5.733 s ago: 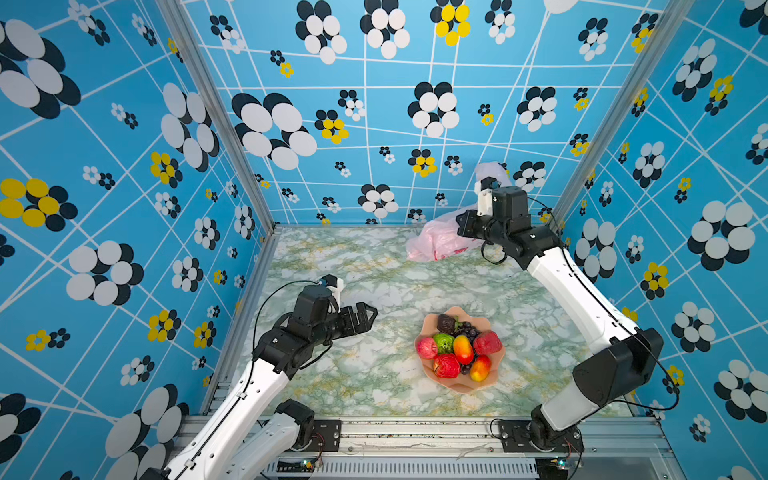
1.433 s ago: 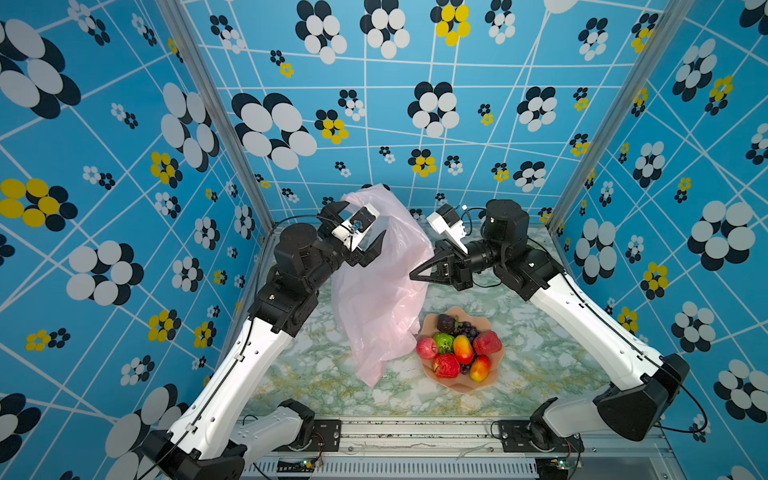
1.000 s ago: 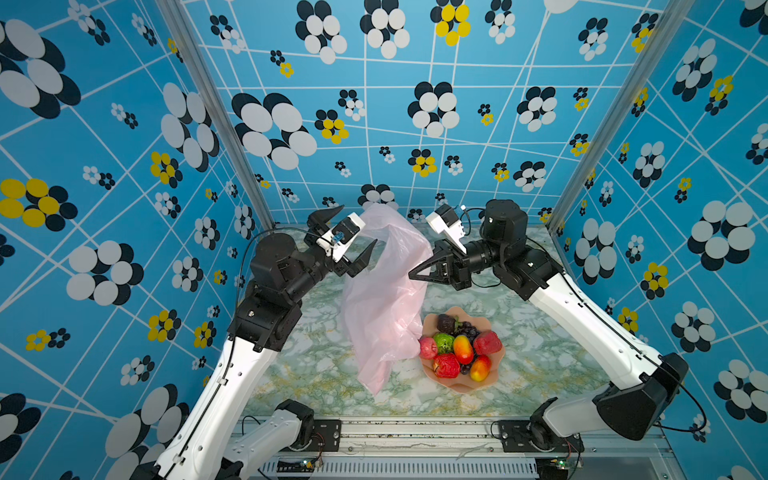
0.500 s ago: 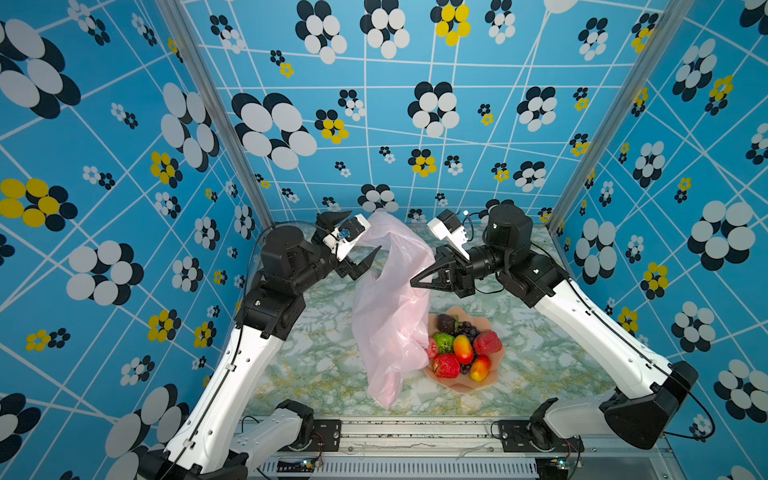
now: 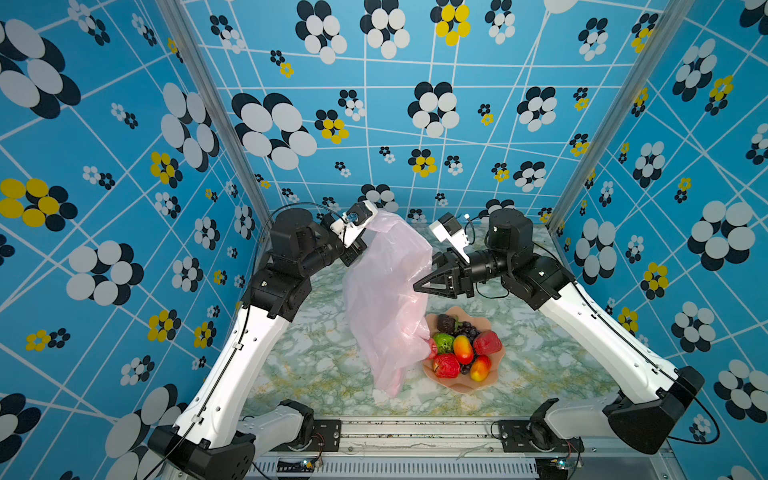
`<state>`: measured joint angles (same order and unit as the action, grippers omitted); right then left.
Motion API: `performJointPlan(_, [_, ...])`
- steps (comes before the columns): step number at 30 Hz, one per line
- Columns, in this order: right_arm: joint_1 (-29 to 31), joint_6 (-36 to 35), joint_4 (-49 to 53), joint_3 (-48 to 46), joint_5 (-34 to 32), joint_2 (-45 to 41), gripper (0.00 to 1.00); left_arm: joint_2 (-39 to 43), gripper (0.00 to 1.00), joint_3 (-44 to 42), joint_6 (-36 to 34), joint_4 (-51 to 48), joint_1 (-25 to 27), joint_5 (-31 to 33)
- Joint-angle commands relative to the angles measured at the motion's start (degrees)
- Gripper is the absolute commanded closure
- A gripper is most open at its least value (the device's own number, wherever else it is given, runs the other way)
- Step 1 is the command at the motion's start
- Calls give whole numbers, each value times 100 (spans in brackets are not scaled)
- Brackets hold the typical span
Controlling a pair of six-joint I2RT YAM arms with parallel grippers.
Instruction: Place the fruits into the plastic bag
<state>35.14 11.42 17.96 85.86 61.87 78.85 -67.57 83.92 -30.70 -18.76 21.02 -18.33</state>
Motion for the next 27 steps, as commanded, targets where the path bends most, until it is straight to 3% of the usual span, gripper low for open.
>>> performJointPlan(1, [-203,-166,594,64,-1190,-18,43,-48,100,441,21,-672,261,965])
performJointPlan(7, [-226,-186,1522,250,-3706,-181,15,-788,100,1826,25,-2105,1216,3604])
performJointPlan(12, [224,-618,1761,255,-3826,-342,4,-1616,100,3073,196,-3187,1985,4983])
performJointPlan(18, [467,-653,735,-387,-3757,-625,1,-2416,100,4323,470,-4334,2484,5060])
performJointPlan(21, [468,-737,16,-743,-3929,-846,1,-2393,100,4187,446,-4314,2596,4624])
performJointPlan(27, [431,-1310,-13,-502,-4171,-534,7,-2200,100,3802,574,-4186,2609,3688])
